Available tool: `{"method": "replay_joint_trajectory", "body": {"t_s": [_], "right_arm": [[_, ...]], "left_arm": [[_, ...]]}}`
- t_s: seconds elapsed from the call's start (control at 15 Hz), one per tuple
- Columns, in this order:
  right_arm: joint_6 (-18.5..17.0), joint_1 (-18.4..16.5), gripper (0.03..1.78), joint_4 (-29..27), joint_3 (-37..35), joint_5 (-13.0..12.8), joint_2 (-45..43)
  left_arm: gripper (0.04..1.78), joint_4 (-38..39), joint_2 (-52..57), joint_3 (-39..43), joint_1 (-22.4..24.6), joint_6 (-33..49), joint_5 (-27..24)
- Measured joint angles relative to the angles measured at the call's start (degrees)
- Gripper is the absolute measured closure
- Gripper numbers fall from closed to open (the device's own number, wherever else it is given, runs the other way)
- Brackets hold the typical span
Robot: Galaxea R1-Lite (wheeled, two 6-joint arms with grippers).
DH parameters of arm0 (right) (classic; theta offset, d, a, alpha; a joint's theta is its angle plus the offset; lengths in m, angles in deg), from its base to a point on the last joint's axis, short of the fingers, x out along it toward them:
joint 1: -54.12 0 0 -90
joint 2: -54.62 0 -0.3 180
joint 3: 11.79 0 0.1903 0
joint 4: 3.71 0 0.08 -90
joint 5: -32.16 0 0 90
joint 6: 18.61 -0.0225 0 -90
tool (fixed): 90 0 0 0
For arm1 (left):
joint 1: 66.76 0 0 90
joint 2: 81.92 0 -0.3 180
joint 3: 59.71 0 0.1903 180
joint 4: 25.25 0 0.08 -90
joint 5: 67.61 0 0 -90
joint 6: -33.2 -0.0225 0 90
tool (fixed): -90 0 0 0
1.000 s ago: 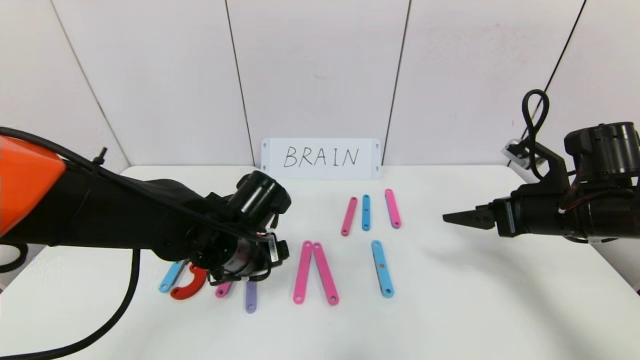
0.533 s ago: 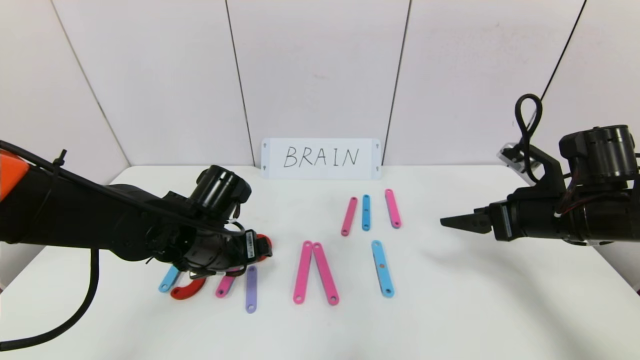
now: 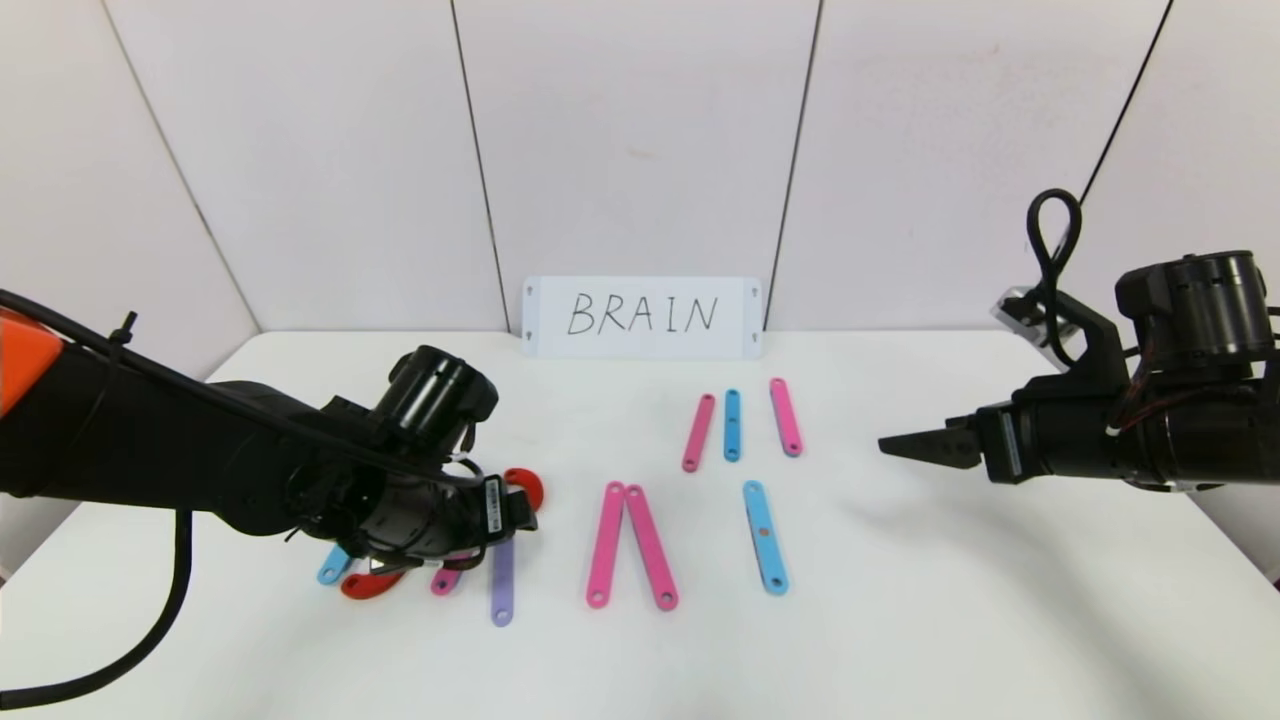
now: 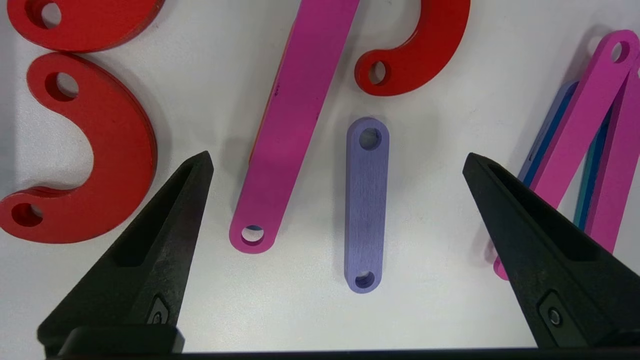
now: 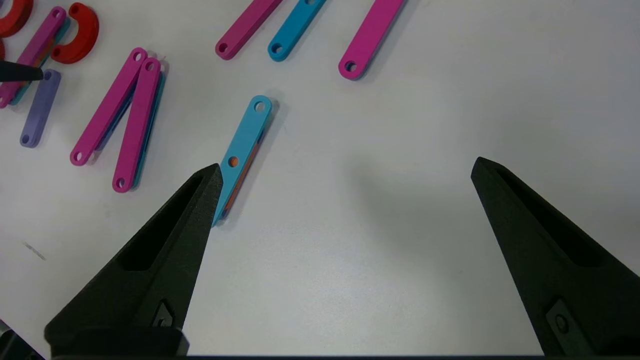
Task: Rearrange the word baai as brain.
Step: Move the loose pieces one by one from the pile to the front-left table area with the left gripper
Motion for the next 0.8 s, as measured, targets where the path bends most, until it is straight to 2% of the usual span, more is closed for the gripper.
{"method": "replay_joint_trajectory", "body": {"t_s": [0.2,0.4,0.8], "right_arm": [[0.0,0.0,0.07,0.0,0.0,0.0,0.0],[0.0,0.0,0.07,0.0,0.0,-0.4,0.0],[0.0,0.0,0.07,0.0,0.0,-0.8,0.2]], "left_arm": [[0.08,0.0,0.3,0.8,-1.2,0.0,-0.5],[0.08,-0.2,0.8,1.2,-1.6,0.0,-4.1],[0.08,-0.3,1.3,1.5,-2.0,0.1,-4.4]]}}
